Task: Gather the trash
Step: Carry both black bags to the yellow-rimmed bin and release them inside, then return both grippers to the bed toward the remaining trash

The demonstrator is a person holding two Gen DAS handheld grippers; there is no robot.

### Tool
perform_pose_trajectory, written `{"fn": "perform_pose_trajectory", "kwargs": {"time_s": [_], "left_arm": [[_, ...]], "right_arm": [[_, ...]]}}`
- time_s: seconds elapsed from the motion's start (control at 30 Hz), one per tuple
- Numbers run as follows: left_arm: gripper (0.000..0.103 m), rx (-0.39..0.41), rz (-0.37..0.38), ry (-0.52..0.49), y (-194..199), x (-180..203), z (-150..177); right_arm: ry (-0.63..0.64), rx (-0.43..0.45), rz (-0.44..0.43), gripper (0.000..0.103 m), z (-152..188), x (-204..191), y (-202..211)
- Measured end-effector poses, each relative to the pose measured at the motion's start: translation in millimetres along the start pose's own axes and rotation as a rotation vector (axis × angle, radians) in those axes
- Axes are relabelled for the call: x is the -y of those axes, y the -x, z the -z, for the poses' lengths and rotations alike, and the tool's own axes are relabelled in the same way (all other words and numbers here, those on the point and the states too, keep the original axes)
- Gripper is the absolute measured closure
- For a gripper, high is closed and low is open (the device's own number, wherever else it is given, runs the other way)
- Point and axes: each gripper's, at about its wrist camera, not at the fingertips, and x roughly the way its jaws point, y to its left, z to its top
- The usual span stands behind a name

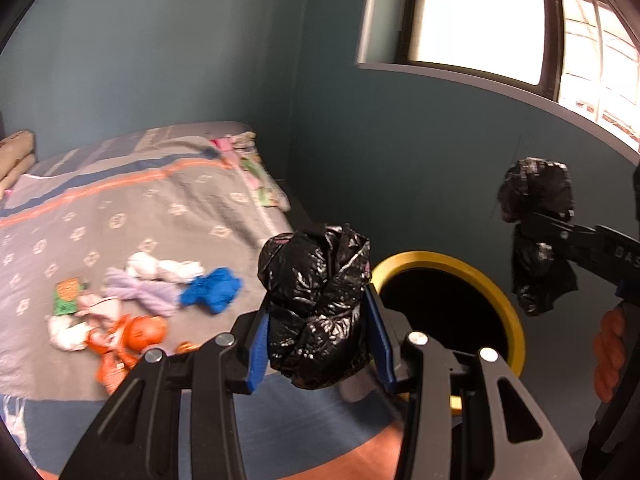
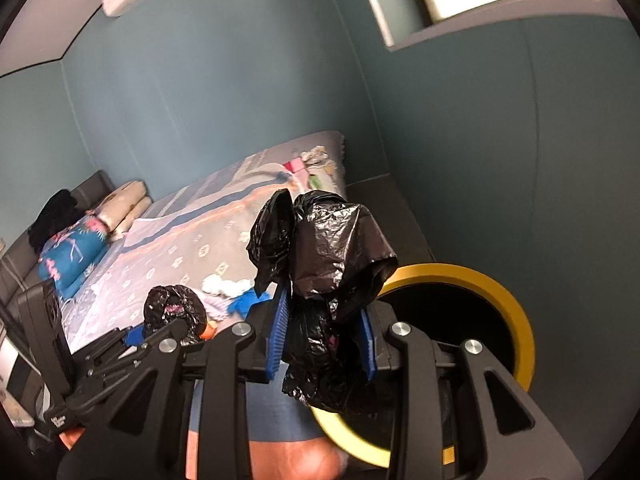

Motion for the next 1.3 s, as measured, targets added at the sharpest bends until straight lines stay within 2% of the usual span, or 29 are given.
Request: {"fn": "perform_pose_trajectory", "kwargs": {"time_s": [0.37, 0.63, 0.73, 0.87, 0.97, 1.17, 1.3], "left_arm": [[0.063, -0.076, 0.121, -0.034, -65.9, 45.0, -3.4], [0.062, -0.141, 0.207, 0.007, -108.2, 57.1, 4.2], [0.055, -0.163, 0.226, 0.028, -117.5, 56.6, 6.1], [0.04, -0.162, 0.234, 0.047, -116.0, 52.0, 7.0], [0.03, -0.145, 0.229, 0.051, -107.7, 49.4, 8.0], [0.017, -0.096, 0.183, 0.056, -89.4, 31.6, 6.6], [0.014, -0.059, 0.134, 0.074, -69.4, 12.1, 2.7]], "right_arm": [[-0.08, -0.046, 0.076, 0.073, -6.8, 50.7, -29.2], [-0.112, -0.067, 0.096, 0.072, -1.5, 57.7, -42.7], [-0.112, -0.064, 0.11, 0.071, -3.5, 51.4, -51.9], [-0.136, -0.053, 0.119, 0.057, -6.5, 44.1, -58.2], [-0.151, -0.039, 0.136, 0.053, -7.8, 47.7, -50.3], [-0.161, -0.016, 0.146, 0.05, -8.1, 47.2, -36.0], [-0.139, -0.017, 0.13, 0.048, -5.1, 39.6, -32.1]]}}
